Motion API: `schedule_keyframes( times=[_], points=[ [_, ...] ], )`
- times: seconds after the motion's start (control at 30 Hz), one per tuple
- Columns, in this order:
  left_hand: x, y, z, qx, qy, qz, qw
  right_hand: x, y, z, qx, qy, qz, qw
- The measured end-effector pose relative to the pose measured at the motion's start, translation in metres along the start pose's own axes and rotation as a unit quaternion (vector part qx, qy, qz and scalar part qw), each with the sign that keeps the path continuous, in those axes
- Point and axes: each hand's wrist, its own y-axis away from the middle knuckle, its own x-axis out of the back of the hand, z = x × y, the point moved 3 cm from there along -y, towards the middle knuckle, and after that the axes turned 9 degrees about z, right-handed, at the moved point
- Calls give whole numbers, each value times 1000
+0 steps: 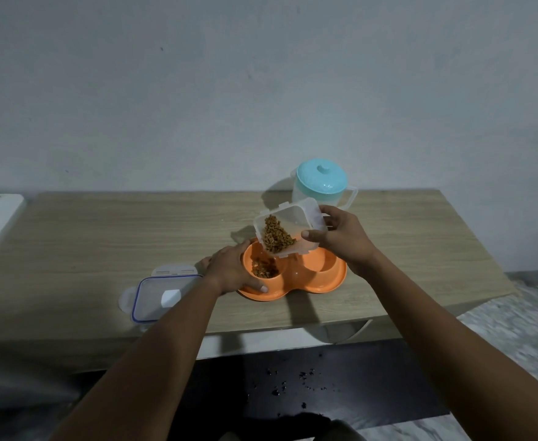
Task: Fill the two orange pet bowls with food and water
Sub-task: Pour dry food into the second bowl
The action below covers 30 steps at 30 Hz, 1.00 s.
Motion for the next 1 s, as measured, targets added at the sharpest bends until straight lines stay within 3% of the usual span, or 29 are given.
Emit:
schedule_keyframes(
  times=[0.53,0.83,1.0],
  points=[
    [5,5,8,-19,-31,1,999,3,5,-2,-30,-46,0,999],
    [5,6,9,-16,-29,-2,999,6,7,9,-118,-151,25,981],
    [-3,-8,-7,-6,-44,1,999,2,4,14,-103,-150,36,983]
  ],
)
